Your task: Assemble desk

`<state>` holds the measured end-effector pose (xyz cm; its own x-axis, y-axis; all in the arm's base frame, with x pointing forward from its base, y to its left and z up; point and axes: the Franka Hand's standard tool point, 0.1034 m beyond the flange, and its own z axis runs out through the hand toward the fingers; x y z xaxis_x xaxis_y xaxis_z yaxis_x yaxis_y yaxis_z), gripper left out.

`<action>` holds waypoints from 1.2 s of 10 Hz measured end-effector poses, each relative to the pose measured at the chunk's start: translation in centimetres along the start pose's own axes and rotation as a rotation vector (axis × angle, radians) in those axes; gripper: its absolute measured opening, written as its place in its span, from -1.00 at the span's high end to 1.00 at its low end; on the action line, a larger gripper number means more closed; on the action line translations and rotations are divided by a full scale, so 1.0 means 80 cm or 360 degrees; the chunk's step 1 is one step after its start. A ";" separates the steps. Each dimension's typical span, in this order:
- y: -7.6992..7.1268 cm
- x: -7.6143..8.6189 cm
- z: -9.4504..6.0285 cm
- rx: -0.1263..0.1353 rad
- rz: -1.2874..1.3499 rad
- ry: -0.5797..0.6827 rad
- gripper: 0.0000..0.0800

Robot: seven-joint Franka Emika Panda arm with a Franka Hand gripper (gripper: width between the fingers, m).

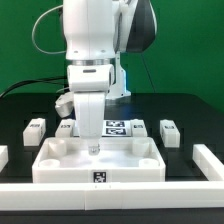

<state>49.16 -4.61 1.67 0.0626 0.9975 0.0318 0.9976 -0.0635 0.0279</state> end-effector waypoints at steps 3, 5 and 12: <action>-0.001 0.000 0.001 0.0002 0.0000 0.0000 0.07; -0.001 0.000 0.001 0.0004 0.0001 0.0001 0.68; -0.001 0.000 0.002 0.0004 0.0000 0.0000 0.86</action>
Offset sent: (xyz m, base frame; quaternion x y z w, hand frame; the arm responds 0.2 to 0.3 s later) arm 0.0000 0.0000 0.0000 0.0000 0.0000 0.0000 1.0000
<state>49.08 -4.61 1.55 0.0628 0.9975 0.0321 0.9976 -0.0636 0.0254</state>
